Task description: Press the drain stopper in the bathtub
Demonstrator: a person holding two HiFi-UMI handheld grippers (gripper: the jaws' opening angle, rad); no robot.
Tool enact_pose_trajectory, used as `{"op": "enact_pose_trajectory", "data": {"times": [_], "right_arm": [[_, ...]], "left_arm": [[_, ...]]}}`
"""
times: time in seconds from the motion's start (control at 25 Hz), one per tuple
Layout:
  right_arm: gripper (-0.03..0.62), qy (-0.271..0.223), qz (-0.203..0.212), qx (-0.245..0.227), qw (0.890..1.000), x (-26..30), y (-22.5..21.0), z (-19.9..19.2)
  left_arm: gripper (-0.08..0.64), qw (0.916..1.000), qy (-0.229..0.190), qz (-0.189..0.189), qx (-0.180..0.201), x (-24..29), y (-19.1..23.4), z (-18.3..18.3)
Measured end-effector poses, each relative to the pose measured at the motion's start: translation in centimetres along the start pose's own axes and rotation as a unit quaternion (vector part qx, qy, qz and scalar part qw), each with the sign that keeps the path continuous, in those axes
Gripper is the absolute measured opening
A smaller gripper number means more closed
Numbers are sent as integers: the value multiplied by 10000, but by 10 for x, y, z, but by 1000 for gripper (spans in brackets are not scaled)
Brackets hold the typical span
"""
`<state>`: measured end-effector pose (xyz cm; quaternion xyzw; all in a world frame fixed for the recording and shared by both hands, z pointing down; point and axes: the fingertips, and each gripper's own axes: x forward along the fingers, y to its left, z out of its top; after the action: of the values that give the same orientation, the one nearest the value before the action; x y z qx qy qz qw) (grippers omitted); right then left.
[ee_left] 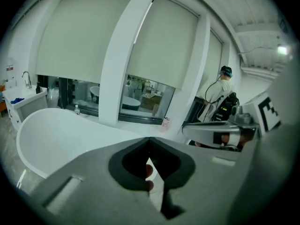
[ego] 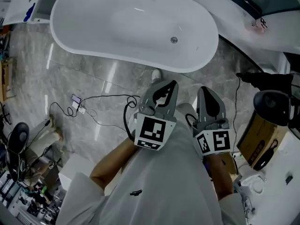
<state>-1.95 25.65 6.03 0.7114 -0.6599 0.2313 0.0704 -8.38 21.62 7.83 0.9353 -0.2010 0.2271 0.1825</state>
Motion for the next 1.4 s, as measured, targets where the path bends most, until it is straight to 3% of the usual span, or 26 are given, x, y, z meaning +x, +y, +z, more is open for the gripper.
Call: {"op": "enact_pose_trajectory", "data": {"times": [0.2,0.36,0.64,0.88,1.24,1.4], "right_arm": [[-3,297,199,-254,9990,68,-42,11],[2,695,605,-348,9951,126,-87,-1],[2,1338,1662,-430,9760,224,-132,-17],[1,1546,2179,-776,9605,258,-149,-10],[0,1917,2131,-985,9530,328,-170,-69],[0,2061,1790,-1059,9562,356,-186,-97]], "left_arm": [[0,9998,146,157,5,55,28,20],[0,9975,282,631,-111,104,49,35],[0,9861,583,1391,-695,182,87,39],[0,9716,689,1781,-1394,222,91,37],[0,9576,772,2022,-1901,266,152,-17],[-2,9572,914,1896,-1989,283,172,-49]]}}
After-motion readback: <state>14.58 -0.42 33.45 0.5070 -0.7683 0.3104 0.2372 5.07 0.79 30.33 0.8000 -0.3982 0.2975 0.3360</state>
